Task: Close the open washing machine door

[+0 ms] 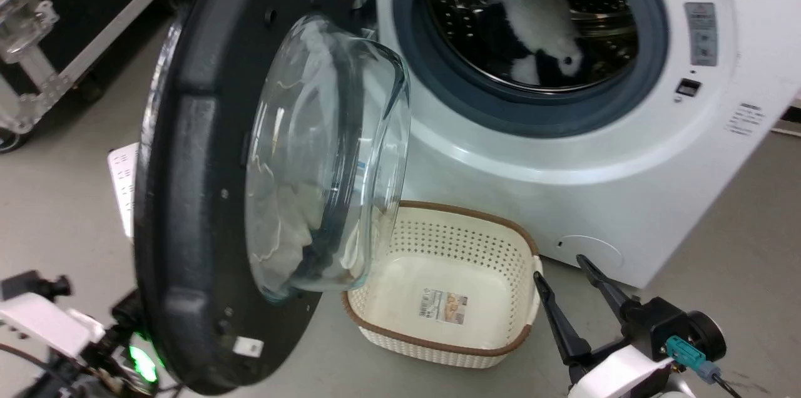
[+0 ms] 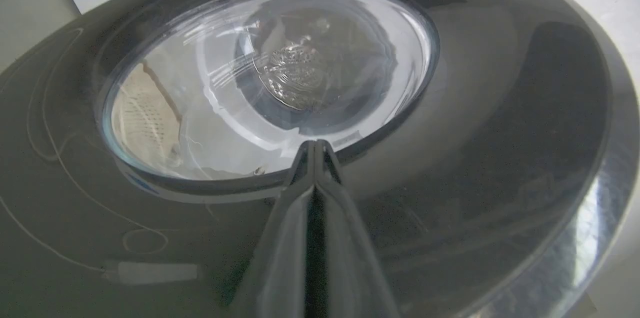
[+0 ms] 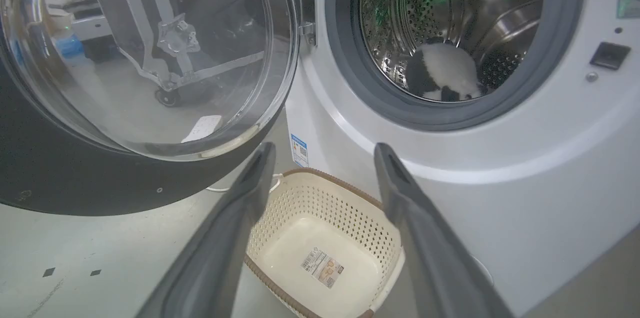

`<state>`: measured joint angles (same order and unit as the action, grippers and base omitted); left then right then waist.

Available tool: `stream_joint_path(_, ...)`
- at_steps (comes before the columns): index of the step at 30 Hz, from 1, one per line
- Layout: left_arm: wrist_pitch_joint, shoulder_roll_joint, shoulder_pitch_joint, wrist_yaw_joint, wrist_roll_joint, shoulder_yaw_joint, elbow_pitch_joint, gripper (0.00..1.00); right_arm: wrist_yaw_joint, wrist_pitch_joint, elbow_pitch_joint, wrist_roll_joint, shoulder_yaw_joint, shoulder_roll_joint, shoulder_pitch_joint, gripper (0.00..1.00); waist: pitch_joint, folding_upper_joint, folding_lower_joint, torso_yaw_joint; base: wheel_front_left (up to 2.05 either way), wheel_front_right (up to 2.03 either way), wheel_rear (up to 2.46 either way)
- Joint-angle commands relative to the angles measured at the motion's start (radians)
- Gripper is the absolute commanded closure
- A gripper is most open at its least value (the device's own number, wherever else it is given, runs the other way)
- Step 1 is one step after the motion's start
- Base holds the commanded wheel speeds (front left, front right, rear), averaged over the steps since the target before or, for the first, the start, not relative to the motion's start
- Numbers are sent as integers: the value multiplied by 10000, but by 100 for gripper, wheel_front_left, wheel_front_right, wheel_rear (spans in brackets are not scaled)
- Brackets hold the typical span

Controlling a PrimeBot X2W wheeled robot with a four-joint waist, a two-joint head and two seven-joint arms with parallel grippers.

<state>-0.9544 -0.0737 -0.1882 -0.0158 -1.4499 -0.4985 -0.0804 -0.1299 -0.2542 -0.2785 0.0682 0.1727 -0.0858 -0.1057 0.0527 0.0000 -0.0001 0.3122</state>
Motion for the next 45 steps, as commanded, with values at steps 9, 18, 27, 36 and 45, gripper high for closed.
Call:
stream_joint_path(9,1180,230,1473,-104,-2196,2642,865,100,-8,-64,17,-375,-405,94,-46,0,193,0,1,-1134,0,0,0)
stream_joint_path(18,3347,233,1740,528,-3607,5518,1258,100,-8,-20,229,-643,-889,18,-257,0,855,0,1,-2743,0,0,0)
stream_joint_path(27,5563,234,-198,1086,-3859,6998,127,100,-8,-37,276,-559,-1128,142,-544,0,1775,0,1,-4516,0,0,0)
stream_joint_path(36,8073,234,-2804,1256,-3979,7166,-1856,100,-8,-65,174,-425,-1160,242,-789,0,2436,0,1,-5592,0,0,0)
stream_joint_path(45,9158,235,-5094,1410,-4076,7589,-3963,100,-8,-74,215,-389,-1103,311,-1074,0,2780,0,1,-5898,0,0,0)
